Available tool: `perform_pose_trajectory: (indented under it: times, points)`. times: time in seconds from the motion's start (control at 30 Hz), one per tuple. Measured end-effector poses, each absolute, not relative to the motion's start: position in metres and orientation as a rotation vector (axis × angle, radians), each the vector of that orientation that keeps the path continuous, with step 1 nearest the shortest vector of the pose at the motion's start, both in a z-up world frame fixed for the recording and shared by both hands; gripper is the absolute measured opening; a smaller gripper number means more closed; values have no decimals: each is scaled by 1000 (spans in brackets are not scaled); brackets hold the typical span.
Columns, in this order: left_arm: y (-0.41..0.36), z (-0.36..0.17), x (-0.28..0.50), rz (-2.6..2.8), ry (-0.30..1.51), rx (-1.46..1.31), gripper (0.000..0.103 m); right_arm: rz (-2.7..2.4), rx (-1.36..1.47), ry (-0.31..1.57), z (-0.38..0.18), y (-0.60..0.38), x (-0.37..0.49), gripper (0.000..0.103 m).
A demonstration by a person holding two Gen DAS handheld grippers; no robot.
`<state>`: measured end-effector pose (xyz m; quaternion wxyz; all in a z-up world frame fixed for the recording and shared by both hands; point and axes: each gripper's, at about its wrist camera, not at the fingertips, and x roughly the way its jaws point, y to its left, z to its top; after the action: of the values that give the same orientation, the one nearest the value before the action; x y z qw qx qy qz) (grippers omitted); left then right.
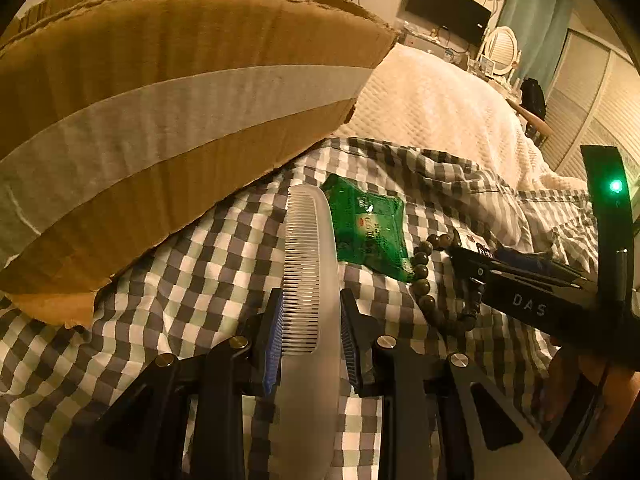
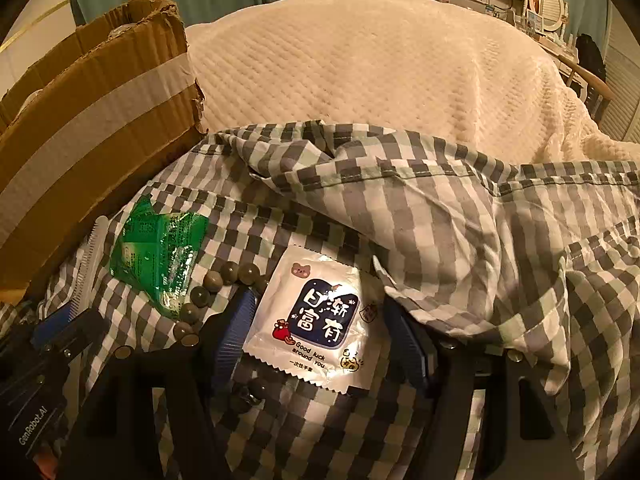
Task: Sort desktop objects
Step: 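Grasp the white comb with the left tool while the right tool grasps the white sachet, then carry the comb and sachet over the cardboard box and open both tools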
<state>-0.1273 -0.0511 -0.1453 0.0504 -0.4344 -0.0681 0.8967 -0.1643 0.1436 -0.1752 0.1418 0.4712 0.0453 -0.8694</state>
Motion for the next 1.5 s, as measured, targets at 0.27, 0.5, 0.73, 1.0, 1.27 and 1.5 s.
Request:
perform_pose_trajectory:
  times: [0.27, 0.5, 0.73, 1.0, 1.27, 1.5]
  points:
    - [-52, -142, -118, 2728, -210, -1289, 26, -2530, 1354, 116, -170, 159, -143, 44]
    - [-51, -134, -108, 2723, -202, -1232, 26, -2564, 1290, 34, -152, 179, -110, 43]
    - [-48, -115, -92, 2703, -197, -1156, 26, -2574, 1239, -37, -130, 189, -82, 43]
    - [-51, -64, -75, 2724, -194, -995, 26, -2547, 1107, -69, -86, 182, -47, 43]
    - [-92, 8, -85, 2842, -242, -843, 26, -2448, 952, -80, -20, 135, -57, 43]
    - [-147, 25, -139, 2974, -272, -868, 26, -2352, 874, -5, 17, 43, -114, 43]
